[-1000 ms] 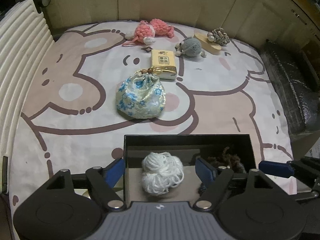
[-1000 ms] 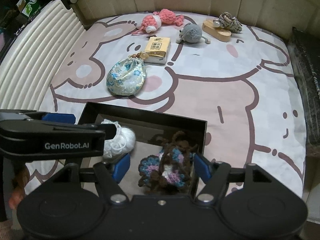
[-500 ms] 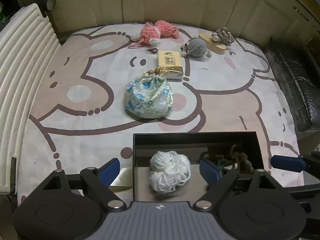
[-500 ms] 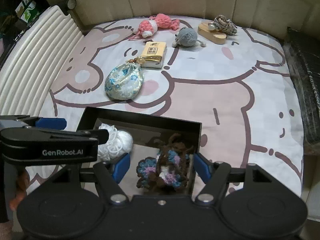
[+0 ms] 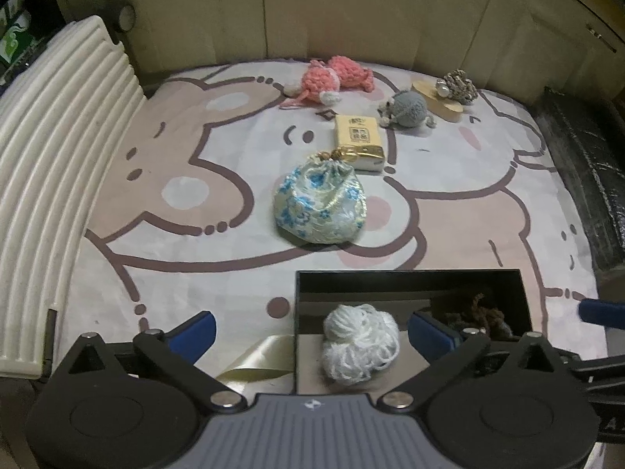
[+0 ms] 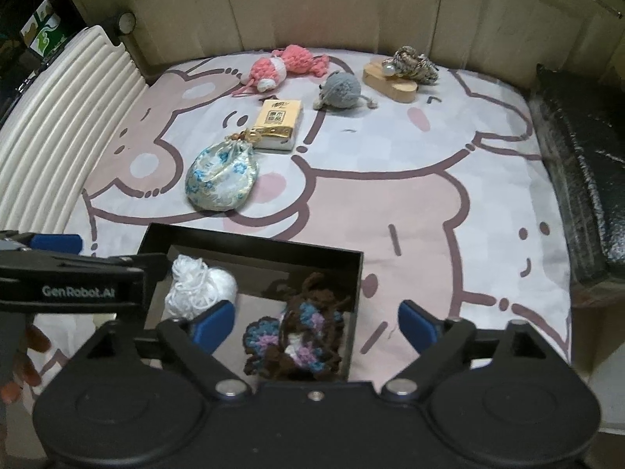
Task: Organize objects
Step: 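Lower both held items into the black box and open both grippers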
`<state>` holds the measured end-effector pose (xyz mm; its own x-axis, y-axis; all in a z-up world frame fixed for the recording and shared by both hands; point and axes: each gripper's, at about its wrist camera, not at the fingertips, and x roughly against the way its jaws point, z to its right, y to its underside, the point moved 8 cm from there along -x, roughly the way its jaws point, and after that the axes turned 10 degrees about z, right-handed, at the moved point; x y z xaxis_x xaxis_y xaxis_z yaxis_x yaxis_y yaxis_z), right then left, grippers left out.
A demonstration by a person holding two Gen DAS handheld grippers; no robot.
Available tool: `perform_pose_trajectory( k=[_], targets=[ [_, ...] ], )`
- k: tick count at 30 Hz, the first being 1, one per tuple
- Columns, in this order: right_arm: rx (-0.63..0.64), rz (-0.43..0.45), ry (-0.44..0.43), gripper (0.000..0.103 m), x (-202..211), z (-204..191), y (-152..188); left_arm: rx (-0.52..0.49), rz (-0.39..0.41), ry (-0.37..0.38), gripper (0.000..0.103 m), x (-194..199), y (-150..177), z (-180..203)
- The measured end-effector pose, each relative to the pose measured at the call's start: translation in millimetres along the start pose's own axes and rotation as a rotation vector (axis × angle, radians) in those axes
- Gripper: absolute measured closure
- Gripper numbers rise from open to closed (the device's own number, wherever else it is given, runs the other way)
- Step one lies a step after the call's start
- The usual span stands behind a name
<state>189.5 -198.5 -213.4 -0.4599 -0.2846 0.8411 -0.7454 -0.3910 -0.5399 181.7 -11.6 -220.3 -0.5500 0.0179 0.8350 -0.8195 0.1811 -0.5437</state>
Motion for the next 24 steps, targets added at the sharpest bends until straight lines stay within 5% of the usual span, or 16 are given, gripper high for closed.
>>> perform_pose_trajectory(
  k=[9, 24],
  targets=[
    [-0.043, 0.026, 0.021, 0.0, 5, 14, -3, -0.008, 0.0, -0.032, 0.0, 4, 1, -8],
    [-0.088, 0.064, 0.046, 0.0, 8, 33, -2, -0.01, 0.025, -0.048, 0.0, 12, 0, -15]
  ],
)
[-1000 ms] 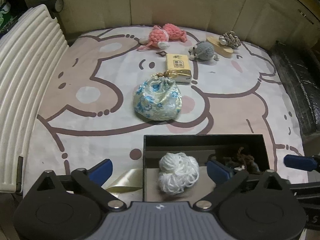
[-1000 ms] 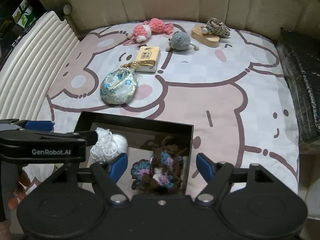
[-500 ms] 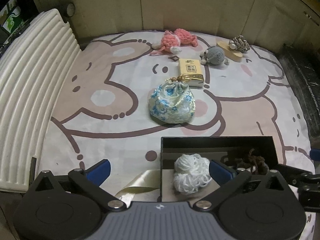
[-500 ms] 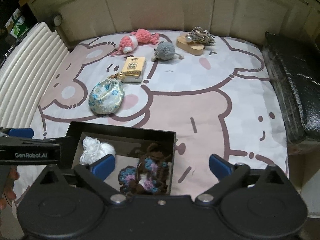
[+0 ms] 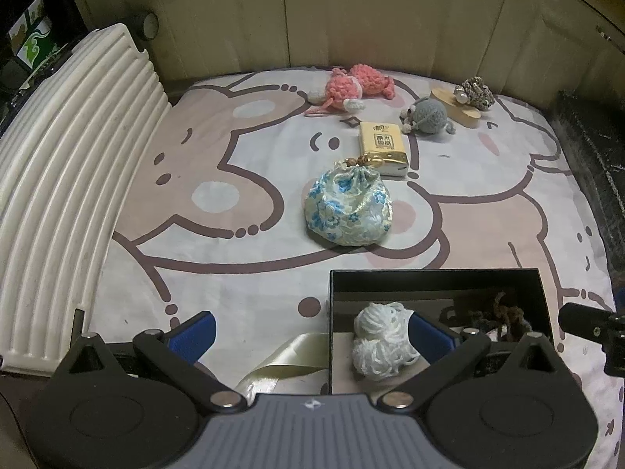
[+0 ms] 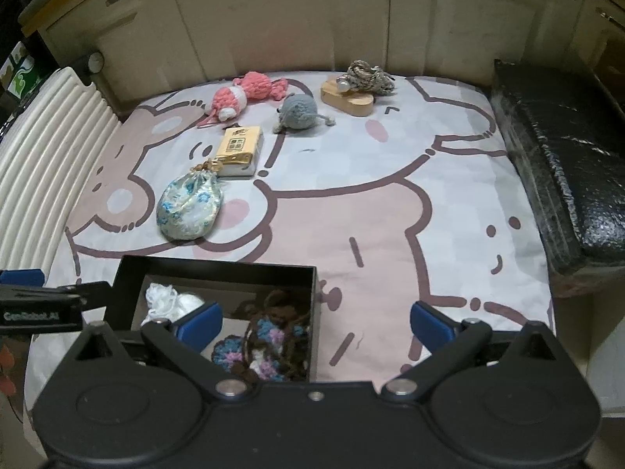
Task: Organize objects
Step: 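Lower both held items into the black box and open both grippers, then move the right tool to the yellow tissue pack while the left tool reaches the floral pouch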
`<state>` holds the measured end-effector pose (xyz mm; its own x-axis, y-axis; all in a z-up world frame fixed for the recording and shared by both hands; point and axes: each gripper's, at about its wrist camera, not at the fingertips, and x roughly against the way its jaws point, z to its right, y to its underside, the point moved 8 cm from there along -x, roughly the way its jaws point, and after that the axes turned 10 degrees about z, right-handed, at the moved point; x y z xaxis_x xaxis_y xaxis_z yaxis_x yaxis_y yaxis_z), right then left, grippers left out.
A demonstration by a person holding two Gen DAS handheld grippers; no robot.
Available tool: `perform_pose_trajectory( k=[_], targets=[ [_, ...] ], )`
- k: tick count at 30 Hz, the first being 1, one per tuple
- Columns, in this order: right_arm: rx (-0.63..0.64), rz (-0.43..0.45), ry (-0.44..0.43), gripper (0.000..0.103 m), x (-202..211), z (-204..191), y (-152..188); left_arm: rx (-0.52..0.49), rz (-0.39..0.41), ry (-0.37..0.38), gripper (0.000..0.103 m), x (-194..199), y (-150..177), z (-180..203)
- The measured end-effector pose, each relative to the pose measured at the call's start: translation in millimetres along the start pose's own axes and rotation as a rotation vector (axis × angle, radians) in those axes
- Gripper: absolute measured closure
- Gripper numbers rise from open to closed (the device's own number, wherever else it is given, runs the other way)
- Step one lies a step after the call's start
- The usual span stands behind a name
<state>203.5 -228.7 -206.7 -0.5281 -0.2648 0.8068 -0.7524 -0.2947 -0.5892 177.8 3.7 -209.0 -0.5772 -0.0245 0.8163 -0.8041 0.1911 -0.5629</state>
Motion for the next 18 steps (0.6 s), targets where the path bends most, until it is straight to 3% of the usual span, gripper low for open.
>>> perform_pose_trajectory(
  k=[18],
  targets=[
    [-0.036, 0.036, 0.0, 0.0, -5, 11, -1, 0.01, 0.055, 0.0, 0.0, 6, -9, -5]
  ],
)
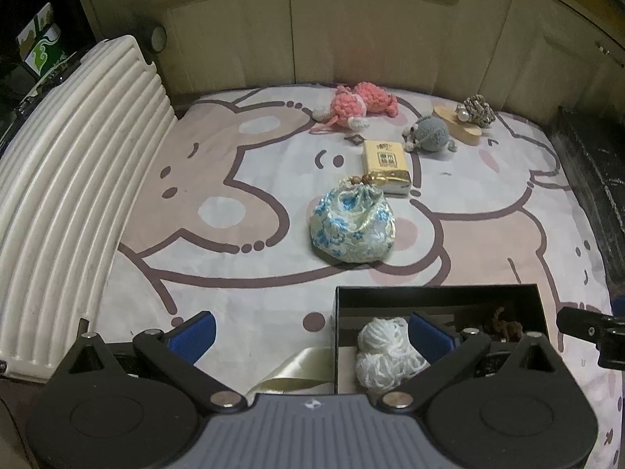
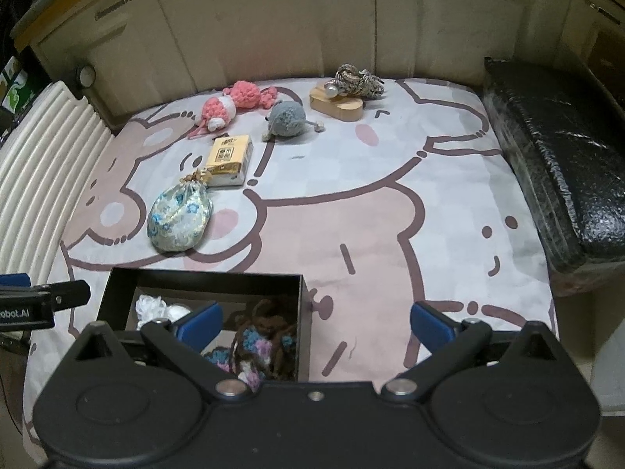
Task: Organize objects
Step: 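Move the right tool to the yellow tissue pack while the left tool reaches the floral pouch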
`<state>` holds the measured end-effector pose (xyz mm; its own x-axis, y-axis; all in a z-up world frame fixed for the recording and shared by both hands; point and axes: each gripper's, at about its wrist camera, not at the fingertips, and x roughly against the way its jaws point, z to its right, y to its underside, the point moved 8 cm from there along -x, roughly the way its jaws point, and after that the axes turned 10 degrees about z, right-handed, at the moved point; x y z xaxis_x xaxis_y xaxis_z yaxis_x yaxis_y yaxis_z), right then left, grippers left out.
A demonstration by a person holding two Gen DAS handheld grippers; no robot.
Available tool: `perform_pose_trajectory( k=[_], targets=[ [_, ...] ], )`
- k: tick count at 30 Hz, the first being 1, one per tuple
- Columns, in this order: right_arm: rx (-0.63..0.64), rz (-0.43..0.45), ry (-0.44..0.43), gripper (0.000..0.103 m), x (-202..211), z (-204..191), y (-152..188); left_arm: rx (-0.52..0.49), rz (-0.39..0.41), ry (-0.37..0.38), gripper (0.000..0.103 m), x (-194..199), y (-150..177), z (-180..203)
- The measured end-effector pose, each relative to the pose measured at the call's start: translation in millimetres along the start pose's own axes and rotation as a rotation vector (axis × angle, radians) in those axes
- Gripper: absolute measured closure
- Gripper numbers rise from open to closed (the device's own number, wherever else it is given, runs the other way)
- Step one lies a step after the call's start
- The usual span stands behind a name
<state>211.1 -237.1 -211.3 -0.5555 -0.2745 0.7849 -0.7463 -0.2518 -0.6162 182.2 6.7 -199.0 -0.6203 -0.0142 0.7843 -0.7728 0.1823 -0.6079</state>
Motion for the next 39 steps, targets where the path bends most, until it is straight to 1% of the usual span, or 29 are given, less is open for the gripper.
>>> perform_pose_trajectory(
  k=[3, 6, 9, 14, 19, 24, 30, 33, 39],
  targets=[
    [-0.023, 0.02, -0.009, 0.0, 1, 1, -6, -0.004, 0.022, 0.008, 0.0, 0, -5, 0],
    [-0.034, 0.054, 0.001, 0.0, 3, 1, -16, -0.015, 0.064, 0.025, 0.0, 3, -14, 1],
    [-0.034, 0.096, 0.01, 0.0, 6, 1, -32, -0.018, 0.108, 0.047, 0.0, 6, -24, 2],
    [-0.033, 0.176, 0.03, 0.0, 7, 3, -64, -0.051, 0.177, 0.054, 0.0, 6, -44, 7],
    [-0.018, 0.215, -0.001, 0.0, 2, 0, -91, -0.068, 0.201, 0.074, 0.0, 1, -58, 15],
    [0.018, 0.275, 0.003, 0.0, 1, -6, -121, -0.072, 0.235, 0.086, 0.0, -1, -77, 17],
    [-0.005, 0.335, -0.022, 0.0, 9, -14, -163, -0.075, 0.275, 0.082, 0.0, 8, -107, 16],
    [-0.01, 0.375, -0.026, 0.0, 14, -19, -185, -0.062, 0.328, 0.067, 0.0, 16, -130, 14],
    [-0.025, 0.456, 0.006, 0.0, 13, -32, -218, -0.078, 0.398, 0.029, 0.0, 27, -169, 20]
  ],
)
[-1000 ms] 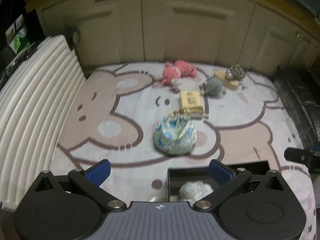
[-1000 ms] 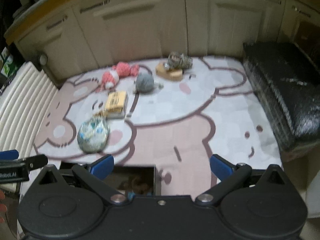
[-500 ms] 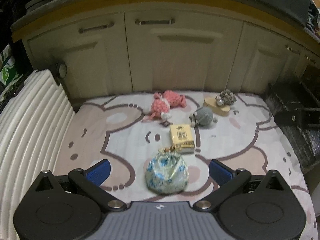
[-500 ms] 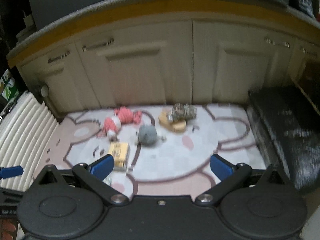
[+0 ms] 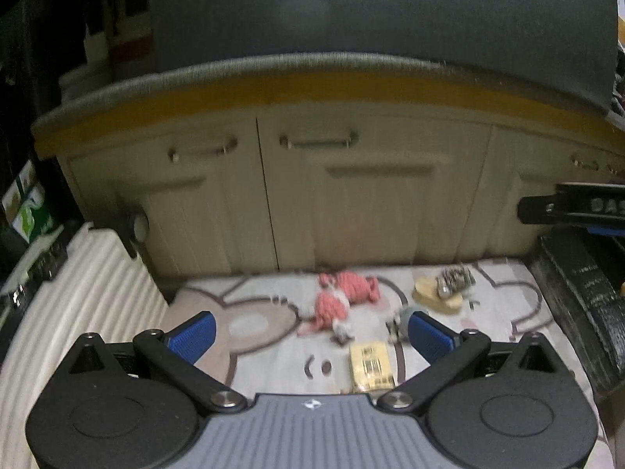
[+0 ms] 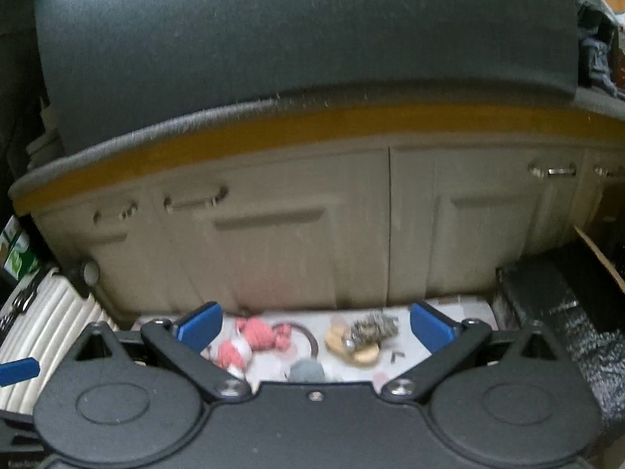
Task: Organize objects
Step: 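Move the right tool to the yellow tissue pack while the left tool reaches the floral pouch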
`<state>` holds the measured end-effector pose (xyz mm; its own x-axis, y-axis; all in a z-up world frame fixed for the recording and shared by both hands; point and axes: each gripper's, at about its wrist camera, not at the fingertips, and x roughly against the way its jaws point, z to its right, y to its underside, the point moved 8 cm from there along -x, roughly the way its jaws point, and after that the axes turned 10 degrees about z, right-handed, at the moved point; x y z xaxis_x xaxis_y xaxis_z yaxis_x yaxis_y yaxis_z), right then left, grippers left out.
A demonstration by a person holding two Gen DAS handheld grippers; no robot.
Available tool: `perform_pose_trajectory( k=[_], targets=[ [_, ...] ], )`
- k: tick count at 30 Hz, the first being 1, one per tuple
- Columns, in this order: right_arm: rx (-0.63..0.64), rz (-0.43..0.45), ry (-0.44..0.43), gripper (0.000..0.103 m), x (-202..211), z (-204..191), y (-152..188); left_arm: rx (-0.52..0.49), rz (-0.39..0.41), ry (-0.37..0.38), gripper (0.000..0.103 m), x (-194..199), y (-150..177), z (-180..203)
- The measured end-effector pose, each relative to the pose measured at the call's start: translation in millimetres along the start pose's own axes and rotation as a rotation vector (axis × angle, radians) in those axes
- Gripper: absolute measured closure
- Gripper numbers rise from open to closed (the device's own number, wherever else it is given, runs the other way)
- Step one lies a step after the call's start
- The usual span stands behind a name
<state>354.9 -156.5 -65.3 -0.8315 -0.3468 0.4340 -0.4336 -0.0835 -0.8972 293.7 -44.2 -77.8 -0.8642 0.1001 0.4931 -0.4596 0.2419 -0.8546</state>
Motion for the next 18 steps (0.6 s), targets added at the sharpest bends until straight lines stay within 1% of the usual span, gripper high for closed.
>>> perform_pose_trajectory(
  k=[4, 7, 10, 12, 14, 18],
  targets=[
    [0.036, -0.016, -0.004, 0.0, -21, -14, 6, -0.002, 0.005, -0.016, 0.0, -10, -9, 3],
    [0.023, -0.044, -0.006, 0.0, -38, -21, 20, -0.004, -0.009, -0.024, 0.0, -22, -4, 4],
    [-0.027, -0.104, -0.065, 0.0, -56, -27, 41, -0.007, -0.037, -0.019, 0.0, -40, 10, 6],
    [-0.054, -0.137, -0.085, 0.0, -68, -30, 55, -0.016, -0.06, -0.004, 0.0, -52, 23, 8],
    [-0.064, -0.159, -0.095, 0.0, -79, -32, 68, -0.027, -0.089, 0.005, 0.0, -64, 38, 10],
    [-0.037, -0.227, -0.097, 0.0, -104, -36, 94, -0.064, -0.163, 0.016, 0.0, -86, 69, 9]
  ],
)
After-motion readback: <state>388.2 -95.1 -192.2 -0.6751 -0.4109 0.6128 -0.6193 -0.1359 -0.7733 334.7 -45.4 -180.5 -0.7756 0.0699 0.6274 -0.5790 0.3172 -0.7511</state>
